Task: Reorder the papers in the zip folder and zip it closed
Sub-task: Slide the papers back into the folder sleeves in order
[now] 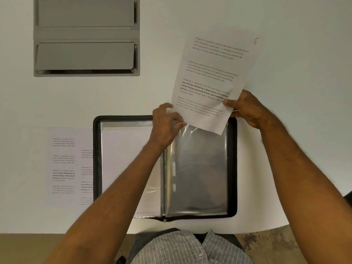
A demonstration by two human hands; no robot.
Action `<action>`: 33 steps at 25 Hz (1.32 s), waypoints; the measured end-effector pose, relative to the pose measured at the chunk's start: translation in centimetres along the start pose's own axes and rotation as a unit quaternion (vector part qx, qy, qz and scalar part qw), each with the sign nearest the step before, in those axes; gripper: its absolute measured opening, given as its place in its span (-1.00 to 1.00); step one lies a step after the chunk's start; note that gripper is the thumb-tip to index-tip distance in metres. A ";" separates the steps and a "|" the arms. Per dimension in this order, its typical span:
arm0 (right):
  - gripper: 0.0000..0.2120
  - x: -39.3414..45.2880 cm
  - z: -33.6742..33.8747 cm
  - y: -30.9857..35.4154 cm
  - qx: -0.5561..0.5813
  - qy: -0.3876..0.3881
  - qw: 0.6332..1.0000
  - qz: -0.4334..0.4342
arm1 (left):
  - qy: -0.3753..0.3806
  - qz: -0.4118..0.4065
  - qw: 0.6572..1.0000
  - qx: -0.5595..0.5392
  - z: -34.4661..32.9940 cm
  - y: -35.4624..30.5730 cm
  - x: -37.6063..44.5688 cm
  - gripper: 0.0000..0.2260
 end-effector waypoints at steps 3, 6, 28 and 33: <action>-0.62 0.1 0.4 -0.5 -0.003 0.000 1.000 -0.011 | 0.004 0.008 1.000 -0.009 0.3 -0.1 0.2 -0.90; -0.62 0.1 0.3 -0.6 -0.006 0.001 1.000 -0.015 | 0.008 0.046 0.999 -0.012 0.7 0.1 0.2 -0.89; -0.61 1.1 -0.4 -0.6 -0.076 0.057 0.993 -0.070 | 0.066 0.076 0.985 0.143 2.2 0.8 1.0 -0.97; -0.64 1.5 -0.4 -1.1 -0.081 0.081 0.988 -0.102 | 0.081 0.085 0.986 0.116 1.8 1.0 1.3 -0.99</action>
Point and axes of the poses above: each hand's wrist, its own x-axis towards the middle knuckle, its own z-axis out of the back of the hand, y = z × x, the point moved 3 cm from there along x, towards the middle knuckle, and after that the axes turned 8 degrees about x, right-handed, at the moved point
